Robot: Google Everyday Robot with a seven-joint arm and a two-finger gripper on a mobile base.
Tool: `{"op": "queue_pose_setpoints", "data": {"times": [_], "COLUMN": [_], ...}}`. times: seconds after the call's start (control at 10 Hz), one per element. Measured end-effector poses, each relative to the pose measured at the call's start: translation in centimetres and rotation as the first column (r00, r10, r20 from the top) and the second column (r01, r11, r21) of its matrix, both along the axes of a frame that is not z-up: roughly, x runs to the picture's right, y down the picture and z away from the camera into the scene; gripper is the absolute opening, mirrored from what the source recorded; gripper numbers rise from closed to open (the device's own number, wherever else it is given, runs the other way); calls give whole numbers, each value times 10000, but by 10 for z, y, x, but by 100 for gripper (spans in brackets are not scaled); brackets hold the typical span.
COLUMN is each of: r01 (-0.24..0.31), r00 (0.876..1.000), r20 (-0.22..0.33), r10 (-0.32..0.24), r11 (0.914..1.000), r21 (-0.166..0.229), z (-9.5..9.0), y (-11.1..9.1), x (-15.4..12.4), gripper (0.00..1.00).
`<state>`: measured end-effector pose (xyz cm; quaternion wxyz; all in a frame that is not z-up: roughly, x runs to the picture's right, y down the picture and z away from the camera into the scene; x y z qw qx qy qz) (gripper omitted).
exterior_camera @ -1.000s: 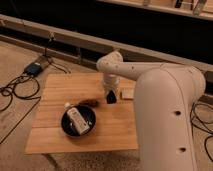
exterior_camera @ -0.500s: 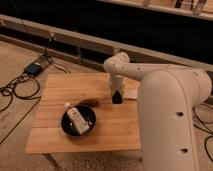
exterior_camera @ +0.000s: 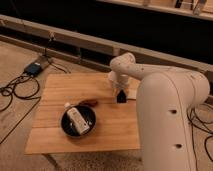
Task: Place the eraser on the white sponge
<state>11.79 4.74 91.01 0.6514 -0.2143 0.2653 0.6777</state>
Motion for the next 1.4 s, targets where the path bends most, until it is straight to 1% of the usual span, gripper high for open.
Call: {"op": "queue_pose_setpoints", "data": {"times": [0.4,0.7,0.9,1.0,1.2,1.3,1.4], "r01": [-416,-651,-684,-688,-687,-710,-728], "r00": [9979,9951,9941,9939,9946,9954,9962], "r20": [-492,-730,-831,-853,-759,-623,-450], "r10": [423,663,699,705,706,727,741], "r11": [9990,9977,9974,9974,9973,9971,9969], "r21": [147,188,213,236,273,288,297], "z": [15,26,32,36,39,40,40], "y": [-10,-13,-15,-16,-18,-19,-20], "x": [32,53,61,64,62,58,52], "gripper": [0,1,14,27,44,55,68]}}
